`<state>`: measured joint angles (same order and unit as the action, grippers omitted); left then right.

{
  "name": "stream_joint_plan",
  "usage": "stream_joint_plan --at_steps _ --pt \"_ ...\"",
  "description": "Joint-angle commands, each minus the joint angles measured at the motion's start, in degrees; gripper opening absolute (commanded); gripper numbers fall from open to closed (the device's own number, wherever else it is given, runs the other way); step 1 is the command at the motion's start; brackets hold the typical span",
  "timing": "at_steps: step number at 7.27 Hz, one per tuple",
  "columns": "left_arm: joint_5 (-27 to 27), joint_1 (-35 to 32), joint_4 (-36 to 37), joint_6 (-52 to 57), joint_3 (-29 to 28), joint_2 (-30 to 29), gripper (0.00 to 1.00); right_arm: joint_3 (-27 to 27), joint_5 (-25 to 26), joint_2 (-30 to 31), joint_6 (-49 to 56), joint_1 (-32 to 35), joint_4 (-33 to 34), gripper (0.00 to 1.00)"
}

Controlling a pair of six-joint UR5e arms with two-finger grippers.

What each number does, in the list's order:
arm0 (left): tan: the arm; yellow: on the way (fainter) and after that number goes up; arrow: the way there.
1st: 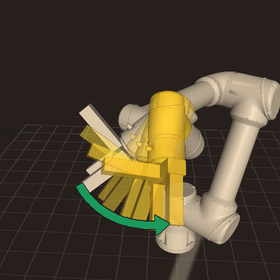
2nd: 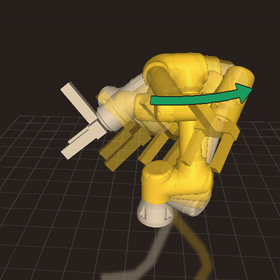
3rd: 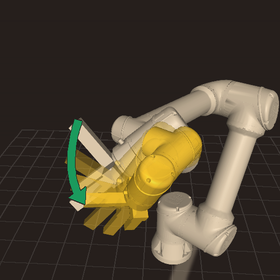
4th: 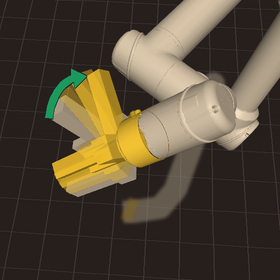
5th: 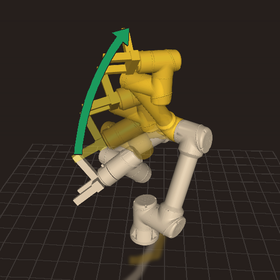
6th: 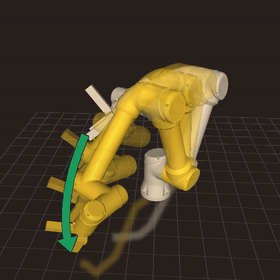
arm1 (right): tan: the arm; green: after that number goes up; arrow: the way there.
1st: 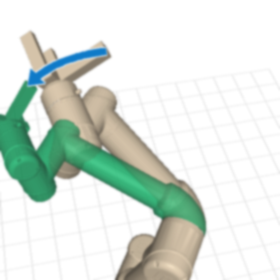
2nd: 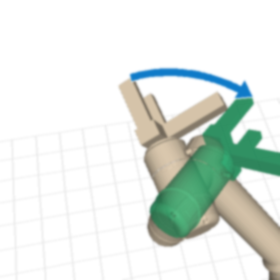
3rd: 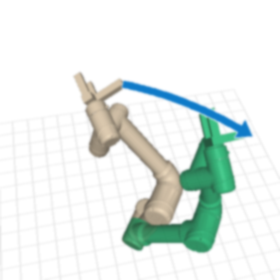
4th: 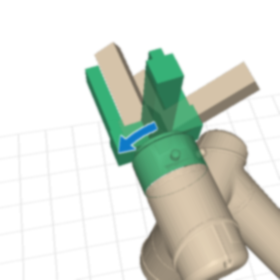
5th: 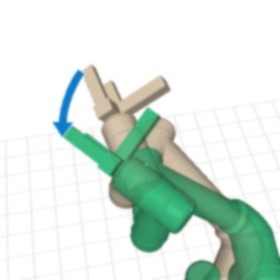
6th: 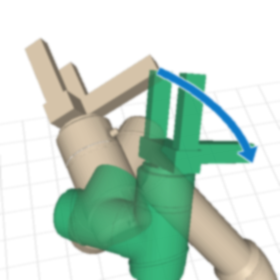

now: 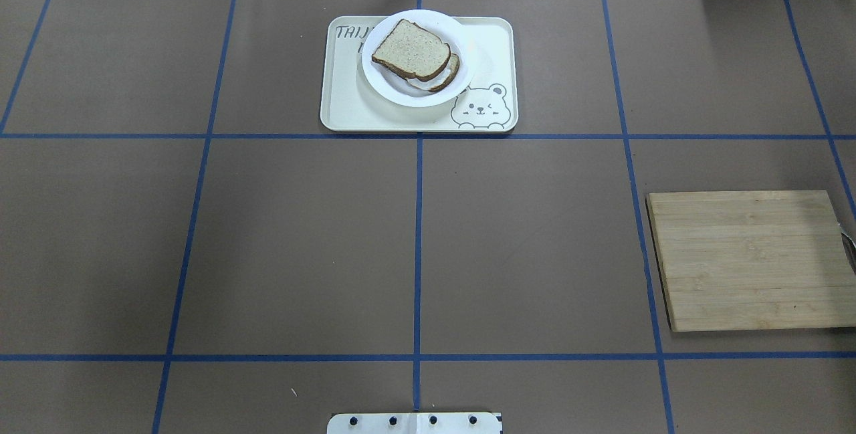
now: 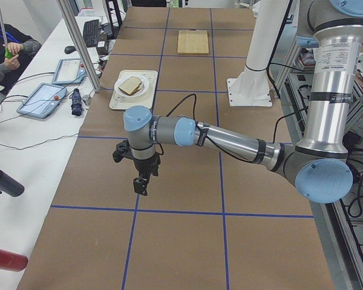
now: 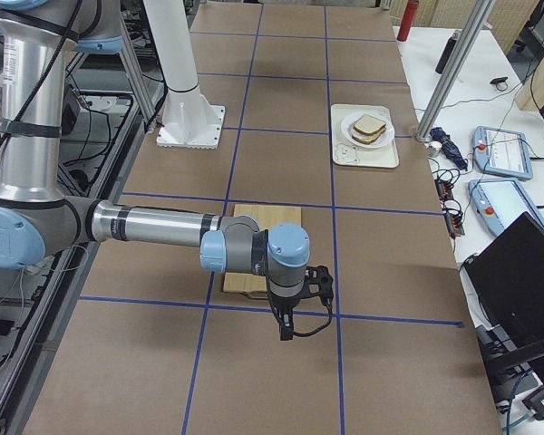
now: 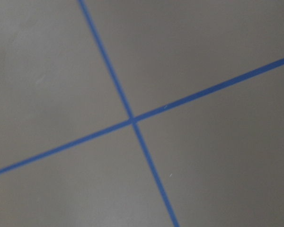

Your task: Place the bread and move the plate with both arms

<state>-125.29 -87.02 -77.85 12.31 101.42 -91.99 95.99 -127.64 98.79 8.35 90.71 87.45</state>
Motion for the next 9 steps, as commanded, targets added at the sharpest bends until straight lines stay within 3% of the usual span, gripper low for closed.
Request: stream_joint_plan --at_steps 1,6,9 --pt "-7.38 -3.76 -0.81 -0.35 -0.96 3.65 0.98 -0.01 -0.07 0.0 0.0 0.0 0.0 1.0" --pt "-7.43 -4.39 -1.16 -0.53 -0.97 3.83 0.98 -0.01 -0.16 -0.09 -0.09 0.08 0.0 1.0" --pt "-7.87 -4.39 -1.25 -0.35 2.45 5.76 0.98 -0.01 -0.24 -0.09 -0.26 0.0 0.0 1.0"
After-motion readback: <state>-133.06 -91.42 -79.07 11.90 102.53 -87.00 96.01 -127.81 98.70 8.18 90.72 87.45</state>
